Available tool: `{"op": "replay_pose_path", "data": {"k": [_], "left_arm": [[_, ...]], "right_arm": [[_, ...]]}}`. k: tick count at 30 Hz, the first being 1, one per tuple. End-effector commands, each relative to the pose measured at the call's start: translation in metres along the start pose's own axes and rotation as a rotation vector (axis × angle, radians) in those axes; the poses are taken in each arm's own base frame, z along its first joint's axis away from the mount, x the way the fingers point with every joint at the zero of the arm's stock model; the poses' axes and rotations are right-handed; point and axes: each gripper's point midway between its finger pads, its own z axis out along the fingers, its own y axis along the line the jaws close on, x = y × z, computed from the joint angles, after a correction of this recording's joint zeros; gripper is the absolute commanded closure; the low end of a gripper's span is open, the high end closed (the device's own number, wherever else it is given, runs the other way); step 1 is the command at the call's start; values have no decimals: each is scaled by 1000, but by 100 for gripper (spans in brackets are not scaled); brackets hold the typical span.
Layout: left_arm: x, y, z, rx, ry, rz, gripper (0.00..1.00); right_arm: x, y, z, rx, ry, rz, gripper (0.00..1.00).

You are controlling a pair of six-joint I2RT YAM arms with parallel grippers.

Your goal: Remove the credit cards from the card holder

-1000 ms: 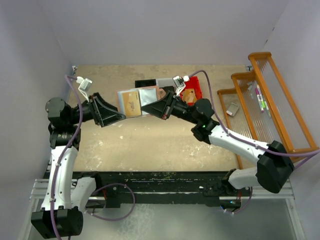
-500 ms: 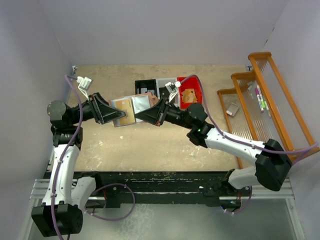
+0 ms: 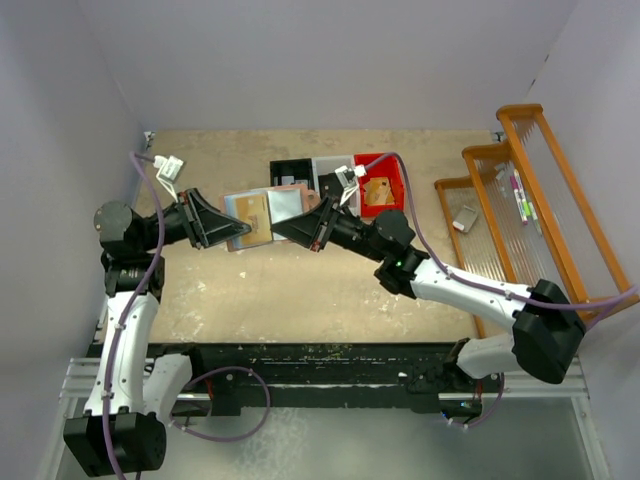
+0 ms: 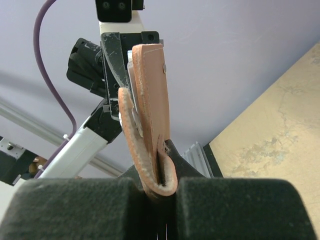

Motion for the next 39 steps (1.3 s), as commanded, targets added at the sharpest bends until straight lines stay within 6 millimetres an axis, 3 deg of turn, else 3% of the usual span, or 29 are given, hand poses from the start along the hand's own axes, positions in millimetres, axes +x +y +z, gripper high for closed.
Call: {"op": "replay_pose_path", "data": {"k": [1,3,6,9,12,14,15,18,21,24,29,33,35,39], "left_arm": [[-7,-5,1,-3,-16,54,84],[-7,-1,1,-14,-15,47,90],[-8,4,1,-33,-10,62,95],[-7,6,1,-48,2,76,99],[-6,8,0,-63,17,84,100],[-5,10,0,-77,22,98,100],[-4,11,-1,-86,24,101,100],[-2,20,-3,-136,29,113,100],[-4,35,-6,-221,24,148,100],[-5,48,-8,-279,35,158,100],[-9,64,-12,-362,17,159,100],[-6,51,-8,-289,40,152,100],[-3,40,-6,-224,58,143,100],[4,21,-4,-108,100,138,100]], "right_arm": [[-25,36,1,-108,-89,-53,100],[-21,36,1,-106,-72,-51,92],[-10,33,-4,-96,0,-34,66],[-23,17,-13,-12,11,-47,45],[-50,-3,-28,114,-25,-85,35],[-70,-23,-41,258,-54,-121,33],[-88,-20,-43,320,-84,-151,33],[-110,-35,-61,517,-126,-197,34],[-125,-12,-62,475,-166,-256,37],[-108,24,-43,299,-113,-240,38],[-64,62,-4,142,14,-253,39],[-30,49,23,89,134,-184,44],[-7,36,24,81,218,-148,45],[14,25,21,40,308,-98,46]]}}
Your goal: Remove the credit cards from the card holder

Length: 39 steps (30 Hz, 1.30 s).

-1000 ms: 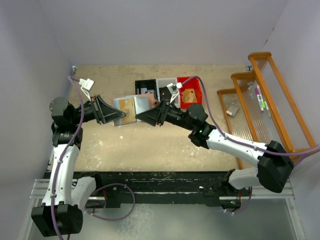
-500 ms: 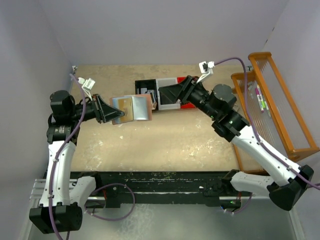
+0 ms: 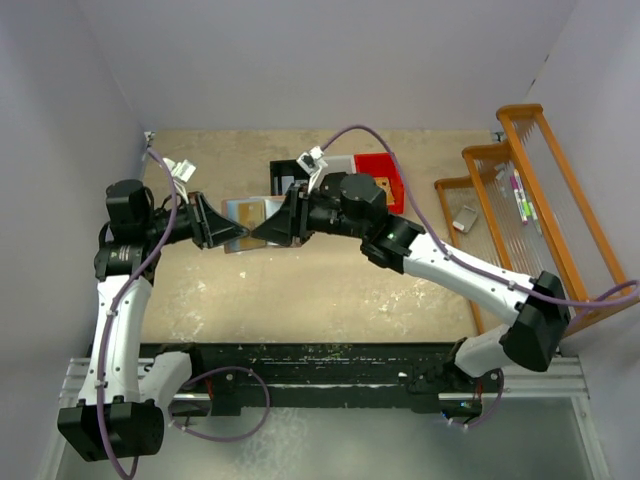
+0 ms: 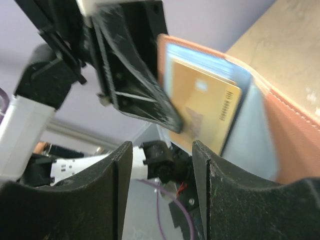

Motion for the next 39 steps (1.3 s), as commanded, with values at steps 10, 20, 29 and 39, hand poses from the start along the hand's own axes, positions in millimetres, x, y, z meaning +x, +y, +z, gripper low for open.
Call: {"op": "replay_pose_path", "data": {"k": [10,20,29,39], "left_arm": [[1,-66,-16,314,69,93,100],[7,-73,-20,350,90,88,96],[13,-60,-15,341,93,61,85],[19,-45,-10,368,127,-14,44]], "right_arm": [[1,14,-28,-172,40,3,50],[-14,22,-9,-231,31,-17,56],[-7,34,-11,-350,29,37,85],[6,28,-8,-364,45,73,100]]}}
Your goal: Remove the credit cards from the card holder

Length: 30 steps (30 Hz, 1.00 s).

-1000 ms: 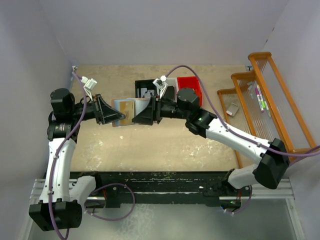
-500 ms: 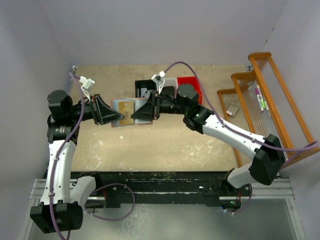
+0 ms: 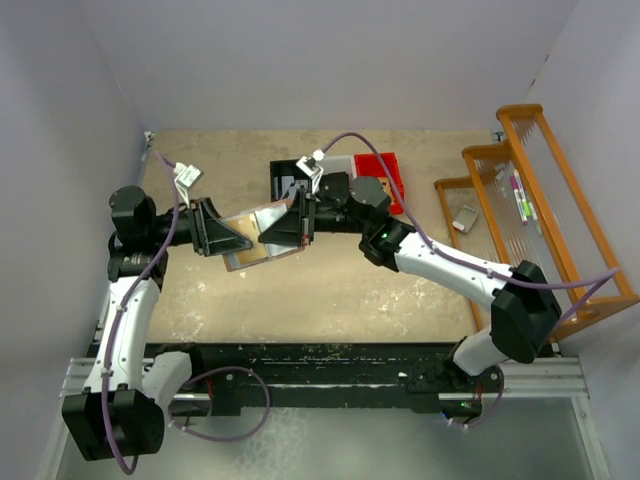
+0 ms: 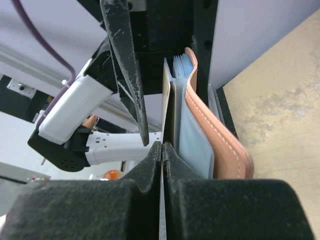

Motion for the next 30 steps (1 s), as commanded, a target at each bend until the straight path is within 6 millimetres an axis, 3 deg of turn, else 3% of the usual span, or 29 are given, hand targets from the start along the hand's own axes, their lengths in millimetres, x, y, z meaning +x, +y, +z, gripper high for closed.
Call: {"op": "replay_pose_path", "data": {"k": [1,11,21,23,27,30], "left_arm": [[2,-13,-1,57,40,41,43],[9,-33,-6,115,101,76,53],[8,-53,-10,275,84,160,60],[2,-57,-8,300,-1,138,69],[-11,-43,-8,223,-20,127,82],[-9,-40,-9,196,-35,129,86]], "right_arm": [[-11,37,0,-133,-53,-70,100],[-4,28,-4,-79,-55,-53,100],[-22,11,-24,80,-187,-88,100],[-23,12,-27,85,-195,-94,100],[-19,10,-26,86,-175,-99,100],[-23,15,-21,53,-186,-114,100]]}}
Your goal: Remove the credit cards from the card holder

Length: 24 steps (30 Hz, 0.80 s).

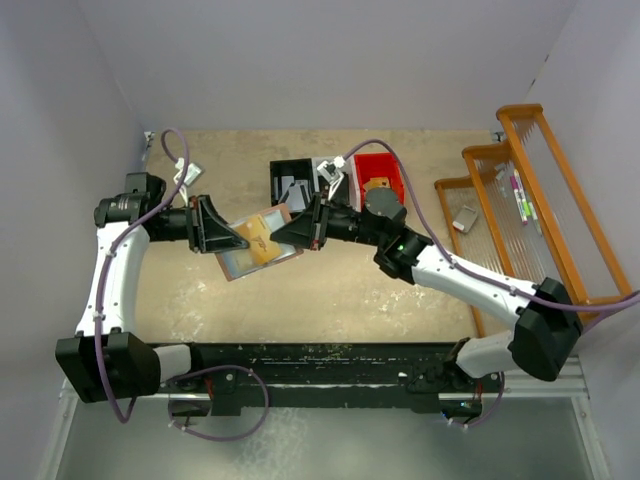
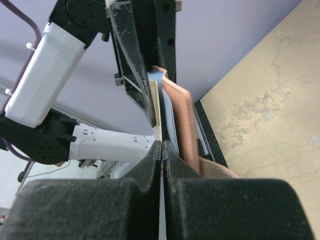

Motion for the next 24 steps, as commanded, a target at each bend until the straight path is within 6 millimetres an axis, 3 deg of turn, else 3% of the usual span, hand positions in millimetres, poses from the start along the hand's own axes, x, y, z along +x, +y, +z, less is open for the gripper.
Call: {"op": "replay_pose_path", "data": {"k": [1,3,7,11,14,17,19,22,24], "left_arm": [[-11,-42,-2,127,-125,96,87],[-10,-42,-3,122,-121,101,89],[-10,-43,-4,123,-127,108,94],[-10,-38,-5,111,-133,102,97],[-13,-37,-7,106,-144,104,98],[-14,-38,-8,98,-152,112,97],[-13,-36,-9,80,-145,118,96],[-8,-29,-9,44,-120,119,96],[-3,-23,-10,14,-92,127,97]], "right_arm": [[-17,18,4,-69,-49,-58,100],[-13,19,8,-89,-28,-53,100],[-1,21,17,-126,17,-43,76],[6,27,24,-171,38,-30,71],[12,32,29,-196,59,-31,74],[19,29,28,-183,85,-12,95],[14,32,22,-182,81,-15,100],[-6,14,7,-62,48,-53,100],[-24,-14,-12,88,27,-96,100]]}}
